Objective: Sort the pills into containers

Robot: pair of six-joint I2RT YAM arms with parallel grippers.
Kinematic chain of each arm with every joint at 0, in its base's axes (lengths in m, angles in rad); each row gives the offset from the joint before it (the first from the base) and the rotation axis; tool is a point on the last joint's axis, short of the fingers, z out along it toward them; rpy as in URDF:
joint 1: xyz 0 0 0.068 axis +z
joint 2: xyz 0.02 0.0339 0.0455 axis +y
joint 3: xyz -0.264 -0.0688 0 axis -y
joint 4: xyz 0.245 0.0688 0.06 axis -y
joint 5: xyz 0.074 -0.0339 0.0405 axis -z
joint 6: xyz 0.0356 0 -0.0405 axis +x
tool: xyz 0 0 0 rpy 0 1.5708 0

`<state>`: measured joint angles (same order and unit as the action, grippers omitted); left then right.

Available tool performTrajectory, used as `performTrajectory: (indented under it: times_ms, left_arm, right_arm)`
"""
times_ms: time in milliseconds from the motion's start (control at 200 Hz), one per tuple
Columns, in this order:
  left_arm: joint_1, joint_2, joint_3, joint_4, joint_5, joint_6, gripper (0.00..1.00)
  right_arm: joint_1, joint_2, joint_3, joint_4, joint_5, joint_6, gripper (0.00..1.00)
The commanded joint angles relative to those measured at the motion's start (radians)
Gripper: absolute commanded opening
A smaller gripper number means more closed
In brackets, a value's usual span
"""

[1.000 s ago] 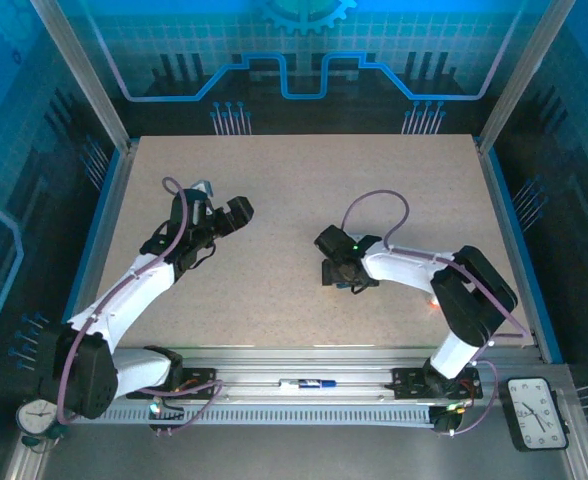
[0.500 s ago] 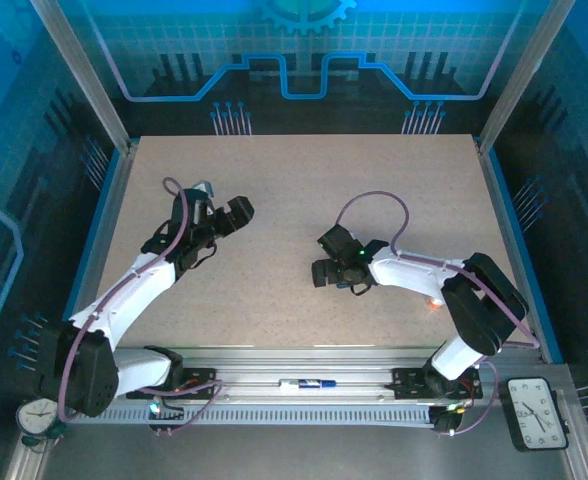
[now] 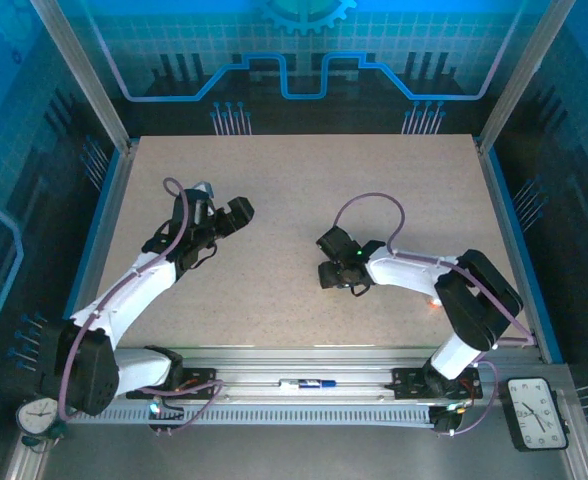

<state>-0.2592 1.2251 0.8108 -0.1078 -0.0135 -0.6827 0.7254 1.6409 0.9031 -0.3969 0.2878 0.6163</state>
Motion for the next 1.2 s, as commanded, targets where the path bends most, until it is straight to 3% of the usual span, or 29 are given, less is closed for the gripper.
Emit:
performTrajectory:
  times_ms: [0,460,690,871,991,1196]
  left_arm:
    - [-0.008,0.007,0.026,-0.009,-0.005,-0.016,0.99]
    - [-0.008,0.017,0.028,-0.009,-0.009,-0.026,0.99]
    - [-0.009,0.012,0.029,-0.021,-0.028,-0.031,0.99]
    - [-0.018,-0.012,0.031,-0.027,-0.033,-0.039,0.99]
    - [-0.029,-0.037,0.039,0.001,0.052,-0.013,0.99]
    - [-0.048,-0.052,0.073,0.094,0.234,-0.043,0.99]
  right_arm:
    - [-0.004,0.027,0.000,-0.023,0.025,0.006,0.67]
    - [-0.005,0.057,-0.006,-0.009,0.025,0.004,0.55]
    - [-0.006,0.048,-0.009,0.005,0.003,-0.018,0.35]
    - [-0.009,-0.014,-0.010,0.023,-0.019,-0.040,0.33]
    - [-0.022,-0.090,-0.018,0.084,-0.093,-0.065,0.33]
    - [-0.102,-0.225,-0.100,0.315,-0.371,-0.057,0.33]
